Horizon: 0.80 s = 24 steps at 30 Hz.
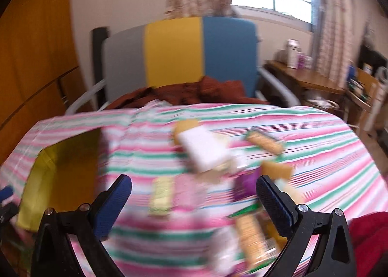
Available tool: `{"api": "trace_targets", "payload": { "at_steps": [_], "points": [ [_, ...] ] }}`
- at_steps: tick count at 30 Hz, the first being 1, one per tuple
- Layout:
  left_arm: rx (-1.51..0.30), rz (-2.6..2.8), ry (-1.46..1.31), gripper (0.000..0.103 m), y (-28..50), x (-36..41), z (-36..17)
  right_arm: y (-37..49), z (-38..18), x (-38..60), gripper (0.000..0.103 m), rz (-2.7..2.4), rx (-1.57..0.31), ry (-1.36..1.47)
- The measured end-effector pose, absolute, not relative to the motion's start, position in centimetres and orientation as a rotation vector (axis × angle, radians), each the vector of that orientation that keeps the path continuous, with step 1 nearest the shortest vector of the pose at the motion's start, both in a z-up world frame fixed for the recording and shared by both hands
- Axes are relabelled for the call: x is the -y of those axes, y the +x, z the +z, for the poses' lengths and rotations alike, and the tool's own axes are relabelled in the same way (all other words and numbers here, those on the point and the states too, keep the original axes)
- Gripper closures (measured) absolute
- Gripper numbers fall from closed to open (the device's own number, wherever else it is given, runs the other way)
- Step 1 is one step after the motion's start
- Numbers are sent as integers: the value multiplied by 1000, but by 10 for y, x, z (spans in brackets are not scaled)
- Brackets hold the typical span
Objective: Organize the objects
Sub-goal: 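Grasp the green-labelled medicine box with the left tool while the right tool reaches for the pink roller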
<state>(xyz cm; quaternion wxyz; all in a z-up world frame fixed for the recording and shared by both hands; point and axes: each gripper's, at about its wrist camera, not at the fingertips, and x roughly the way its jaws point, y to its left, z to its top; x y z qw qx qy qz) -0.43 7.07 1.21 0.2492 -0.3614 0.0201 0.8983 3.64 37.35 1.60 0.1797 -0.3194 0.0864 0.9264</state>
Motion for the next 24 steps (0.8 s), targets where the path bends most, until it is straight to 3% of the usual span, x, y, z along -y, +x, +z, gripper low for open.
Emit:
{"api": "trace_targets", "payload": {
  "at_steps": [4, 11, 24],
  "points": [
    [-121, 2371, -994, 21, -7, -107, 16, 40, 11, -427, 0, 2517, -338, -850],
    [-229, 2234, -1005, 22, -17, -182, 19, 58, -15, -490, 0, 2440, -795, -804],
    [-508, 2049, -1134, 30, -49, -285, -36, 58, -13, -488, 0, 2553, -935, -786]
  ]
}}
